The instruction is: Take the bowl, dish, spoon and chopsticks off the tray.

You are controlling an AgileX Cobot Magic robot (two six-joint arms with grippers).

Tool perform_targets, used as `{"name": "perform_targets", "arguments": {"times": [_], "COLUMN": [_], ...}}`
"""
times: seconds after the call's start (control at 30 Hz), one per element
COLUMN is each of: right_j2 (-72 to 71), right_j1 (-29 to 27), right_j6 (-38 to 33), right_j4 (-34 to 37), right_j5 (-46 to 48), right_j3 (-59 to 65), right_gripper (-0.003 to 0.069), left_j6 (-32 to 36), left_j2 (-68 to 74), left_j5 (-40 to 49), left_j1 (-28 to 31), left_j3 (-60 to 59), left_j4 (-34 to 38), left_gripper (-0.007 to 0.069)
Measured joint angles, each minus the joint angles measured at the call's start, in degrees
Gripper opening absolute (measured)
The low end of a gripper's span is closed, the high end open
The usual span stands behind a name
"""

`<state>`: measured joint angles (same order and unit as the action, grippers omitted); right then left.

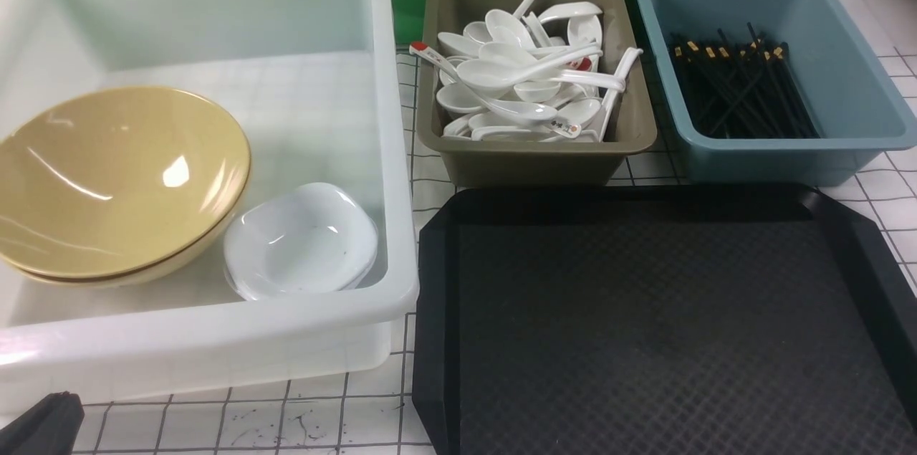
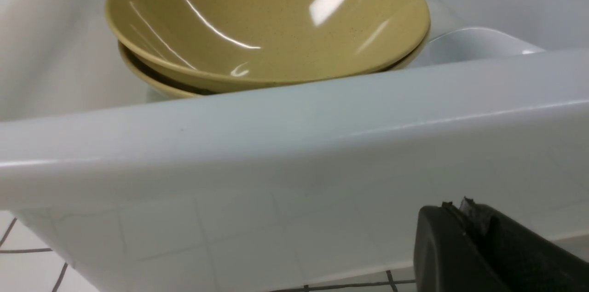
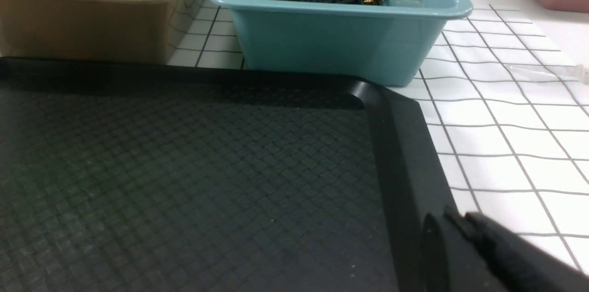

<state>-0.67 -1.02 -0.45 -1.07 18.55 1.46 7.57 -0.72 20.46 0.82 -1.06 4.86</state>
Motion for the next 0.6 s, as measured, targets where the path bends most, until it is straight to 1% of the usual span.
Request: {"name": "perform_targets", "arguments": {"times": [0.6], "right_j2": [0.0], "right_j1": [0.0], "right_j6": [0.0], "right_j4": [0.0], "right_j5": [0.0], "right_j3": [0.0], "right_gripper": [0.0101], "left_j6": [0.0], "left_j2": [0.0], "left_j5": [-0.01], "left_j1": [0.0], "left_j3": [0.0], "left_j4": [0.0], "left_gripper": [-0.0013]}}
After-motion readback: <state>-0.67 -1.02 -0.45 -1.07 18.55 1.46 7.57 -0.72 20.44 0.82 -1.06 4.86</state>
